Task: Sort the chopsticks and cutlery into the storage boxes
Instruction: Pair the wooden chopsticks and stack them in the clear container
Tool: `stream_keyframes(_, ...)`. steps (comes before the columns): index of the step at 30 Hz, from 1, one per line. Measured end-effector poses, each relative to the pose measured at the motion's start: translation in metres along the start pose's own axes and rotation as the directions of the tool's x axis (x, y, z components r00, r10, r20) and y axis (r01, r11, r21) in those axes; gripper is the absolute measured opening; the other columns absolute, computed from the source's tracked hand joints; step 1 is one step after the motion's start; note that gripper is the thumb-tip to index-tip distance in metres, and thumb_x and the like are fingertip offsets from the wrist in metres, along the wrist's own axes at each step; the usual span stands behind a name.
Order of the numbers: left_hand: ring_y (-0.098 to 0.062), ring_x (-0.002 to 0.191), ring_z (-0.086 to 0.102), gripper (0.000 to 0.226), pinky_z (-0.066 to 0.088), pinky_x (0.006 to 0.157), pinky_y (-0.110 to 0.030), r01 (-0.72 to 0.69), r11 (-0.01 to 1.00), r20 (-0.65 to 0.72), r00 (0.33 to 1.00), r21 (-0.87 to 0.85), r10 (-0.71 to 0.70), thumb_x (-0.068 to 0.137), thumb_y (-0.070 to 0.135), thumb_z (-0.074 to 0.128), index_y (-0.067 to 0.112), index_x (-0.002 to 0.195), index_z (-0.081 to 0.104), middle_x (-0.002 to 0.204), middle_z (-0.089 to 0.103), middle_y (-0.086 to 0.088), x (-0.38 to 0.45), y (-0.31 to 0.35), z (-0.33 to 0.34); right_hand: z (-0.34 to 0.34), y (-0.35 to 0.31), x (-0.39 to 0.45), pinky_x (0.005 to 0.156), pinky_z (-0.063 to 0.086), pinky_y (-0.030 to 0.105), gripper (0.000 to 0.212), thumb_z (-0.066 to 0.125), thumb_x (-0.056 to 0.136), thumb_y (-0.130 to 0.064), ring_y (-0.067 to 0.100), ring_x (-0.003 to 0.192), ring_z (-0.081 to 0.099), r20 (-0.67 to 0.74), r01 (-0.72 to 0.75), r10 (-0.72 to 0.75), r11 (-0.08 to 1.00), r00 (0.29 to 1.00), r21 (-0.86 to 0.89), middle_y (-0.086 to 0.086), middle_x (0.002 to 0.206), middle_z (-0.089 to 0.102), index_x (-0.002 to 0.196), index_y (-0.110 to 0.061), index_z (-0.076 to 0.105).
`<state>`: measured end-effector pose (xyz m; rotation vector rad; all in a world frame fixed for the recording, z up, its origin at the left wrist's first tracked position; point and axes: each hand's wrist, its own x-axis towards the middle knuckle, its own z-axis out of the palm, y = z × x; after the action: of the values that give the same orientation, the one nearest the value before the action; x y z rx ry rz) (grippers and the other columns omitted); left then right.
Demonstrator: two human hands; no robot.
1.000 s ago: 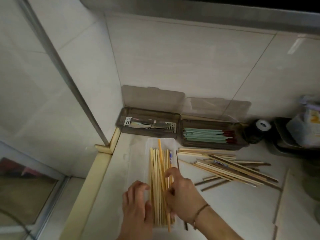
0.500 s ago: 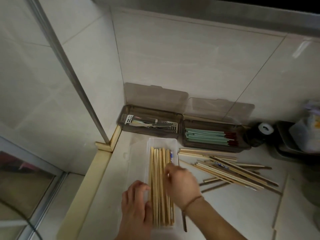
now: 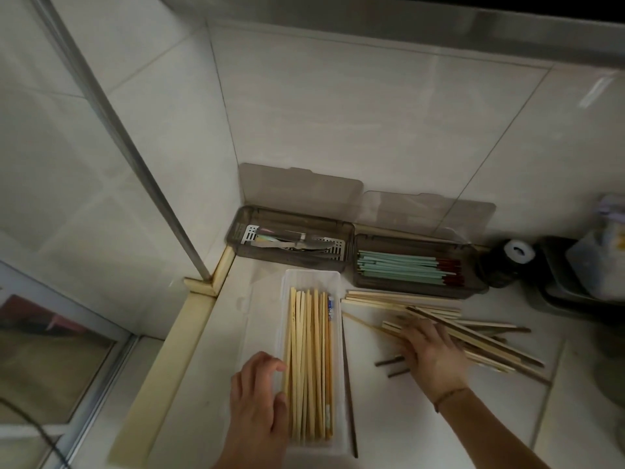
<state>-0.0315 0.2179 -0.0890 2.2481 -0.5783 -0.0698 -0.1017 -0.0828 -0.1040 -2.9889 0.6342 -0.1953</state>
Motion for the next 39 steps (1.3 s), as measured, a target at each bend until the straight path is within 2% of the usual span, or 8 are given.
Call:
stream_keyframes(5, -0.010, 0.106, 0.034, 0.040, 0.038, 0.085, -0.038, 0.019, 1.000, 0.013, 1.000, 0.016, -0.019, 0.075, 0.029, 0.037, 0.046, 0.111, 0.035, 0.123, 0.036, 0.017, 0.000, 0.000, 0.001, 0.002, 0.002, -0.007, 0.064, 0.052, 0.039, 0.019, 0.084, 0.064, -0.021, 0.031, 0.083, 0.058, 0.084, -0.079, 0.080, 0.997, 0.993, -0.010, 0.001, 0.082, 0.062, 0.075, -0.020, 0.069)
stream_keyframes(11, -0.006, 0.104, 0.033, 0.038, 0.039, 0.082, -0.036, 0.004, 1.000, 0.001, 1.000, 0.027, -0.004, 0.075, 0.027, 0.037, 0.042, 0.110, 0.038, 0.121, 0.032, 0.020, 0.000, 0.005, 0.001, -0.015, 0.001, -0.015, 0.057, 0.048, 0.037, 0.009, 0.060, 0.082, -0.019, 0.031, 0.077, 0.056, -0.004, -0.074, 0.074, 0.993, 0.997, -0.091, 0.005, 0.082, 0.060, 0.078, -0.015, 0.067)
stream_keyframes(17, 0.002, 0.117, 0.030, 0.038, 0.037, 0.081, -0.034, 0.005, 1.000, -0.001, 1.000, 0.019, -0.005, 0.076, 0.027, 0.036, 0.042, 0.111, 0.037, 0.122, 0.033, 0.019, 0.000, 0.004, 0.000, -0.061, -0.010, -0.034, 0.061, 0.043, 0.032, 0.007, 0.053, 0.093, -0.023, 0.021, 0.078, 0.052, 0.233, -0.377, 0.343, 0.918, 0.910, 0.122, -0.005, 0.082, 0.055, 0.087, -0.024, 0.050)
stream_keyframes(21, -0.004, 0.106, 0.034, 0.039, 0.038, 0.081, -0.036, 0.004, 1.000, -0.003, 1.000, 0.010, -0.004, 0.076, 0.027, 0.037, 0.043, 0.112, 0.036, 0.123, 0.033, 0.019, 0.000, 0.003, -0.001, -0.094, -0.058, -0.036, 0.052, 0.042, 0.011, 0.038, 0.065, 0.085, -0.004, 0.003, 0.053, 0.054, 0.195, -0.246, 0.161, 0.777, 0.967, 0.579, -0.011, 0.060, 0.060, 0.091, -0.037, 0.047)
stream_keyframes(24, -0.010, 0.103, 0.034, 0.040, 0.037, 0.080, -0.036, -0.019, 1.000, 0.000, 1.000, 0.018, 0.019, 0.077, 0.027, 0.037, 0.041, 0.114, 0.036, 0.123, 0.032, 0.018, 0.000, 0.001, -0.001, -0.106, -0.109, -0.030, 0.051, 0.043, 0.009, 0.019, 0.060, 0.084, -0.019, 0.002, 0.052, 0.055, 0.135, -0.015, -0.112, 0.716, 0.984, 0.698, -0.015, 0.067, 0.063, 0.087, -0.037, 0.054)
stream_keyframes(30, -0.011, 0.101, 0.033, 0.044, 0.037, 0.080, -0.036, -0.019, 1.000, 0.007, 1.000, 0.018, 0.018, 0.074, 0.027, 0.035, 0.043, 0.115, 0.034, 0.124, 0.032, 0.019, 0.001, 0.001, 0.000, -0.082, -0.171, -0.011, 0.050, 0.045, 0.025, 0.014, 0.046, 0.081, -0.031, 0.015, 0.053, 0.050, 0.201, 0.201, -0.239, 0.960, 0.950, 0.195, -0.008, 0.059, 0.054, 0.074, -0.026, 0.057)
stream_keyframes(33, -0.010, 0.103, 0.033, 0.045, 0.038, 0.082, -0.037, 0.004, 1.000, 0.015, 1.000, 0.016, -0.005, 0.074, 0.028, 0.036, 0.045, 0.115, 0.033, 0.125, 0.031, 0.020, 0.000, -0.001, 0.001, -0.070, -0.182, 0.003, 0.074, 0.040, 0.037, 0.017, 0.044, 0.092, -0.028, 0.026, 0.085, 0.052, 0.398, 0.262, -0.256, 0.964, 0.881, 0.042, 0.005, 0.087, 0.061, 0.099, -0.018, 0.056)
stream_keyframes(39, -0.009, 0.103, 0.032, 0.042, 0.037, 0.082, -0.038, 0.021, 1.000, 0.003, 1.000, 0.014, -0.021, 0.074, 0.029, 0.037, 0.041, 0.114, 0.039, 0.123, 0.032, 0.021, 0.001, -0.001, 0.002, -0.041, -0.175, 0.007, 0.096, 0.024, 0.055, 0.023, 0.049, 0.090, -0.031, 0.033, 0.105, 0.046, 0.457, 0.388, -0.275, 0.905, 0.846, -0.174, 0.007, 0.097, 0.065, 0.108, -0.019, 0.056)
